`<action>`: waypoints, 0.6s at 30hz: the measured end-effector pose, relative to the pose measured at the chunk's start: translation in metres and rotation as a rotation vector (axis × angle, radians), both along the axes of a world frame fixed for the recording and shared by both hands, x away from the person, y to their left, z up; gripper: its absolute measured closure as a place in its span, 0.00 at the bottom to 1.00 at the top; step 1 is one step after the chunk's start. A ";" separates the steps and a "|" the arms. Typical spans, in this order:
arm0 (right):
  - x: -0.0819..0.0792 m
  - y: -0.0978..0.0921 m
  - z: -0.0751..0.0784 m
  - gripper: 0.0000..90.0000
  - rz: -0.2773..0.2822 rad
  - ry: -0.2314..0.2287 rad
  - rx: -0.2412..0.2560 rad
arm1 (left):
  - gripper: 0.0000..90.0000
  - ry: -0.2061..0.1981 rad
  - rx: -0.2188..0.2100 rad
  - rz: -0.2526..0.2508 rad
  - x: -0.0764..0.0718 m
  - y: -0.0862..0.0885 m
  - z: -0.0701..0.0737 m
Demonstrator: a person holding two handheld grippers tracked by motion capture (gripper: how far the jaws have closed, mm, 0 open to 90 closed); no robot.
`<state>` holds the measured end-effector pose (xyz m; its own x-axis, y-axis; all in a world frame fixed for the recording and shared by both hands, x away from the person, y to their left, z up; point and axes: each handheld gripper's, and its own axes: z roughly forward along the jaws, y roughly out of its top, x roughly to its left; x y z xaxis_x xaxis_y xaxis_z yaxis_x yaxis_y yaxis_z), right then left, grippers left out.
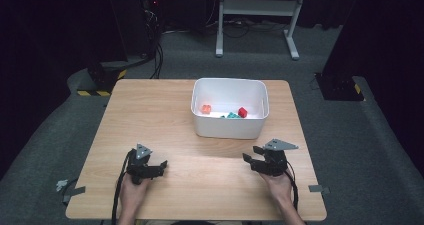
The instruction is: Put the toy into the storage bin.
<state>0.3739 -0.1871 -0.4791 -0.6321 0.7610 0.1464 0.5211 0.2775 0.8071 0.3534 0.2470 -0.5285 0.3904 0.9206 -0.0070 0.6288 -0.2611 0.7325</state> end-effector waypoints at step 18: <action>0.001 0.005 -0.035 0.49 -0.038 0.042 -0.107 | 0.15 0.000 0.000 0.000 0.000 0.000 0.000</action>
<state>0.3752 -0.1826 -0.5142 -0.5977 0.7968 0.0886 0.5657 0.3408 0.7509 0.3534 0.2470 -0.5285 0.3903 0.9207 -0.0070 0.6288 -0.2610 0.7325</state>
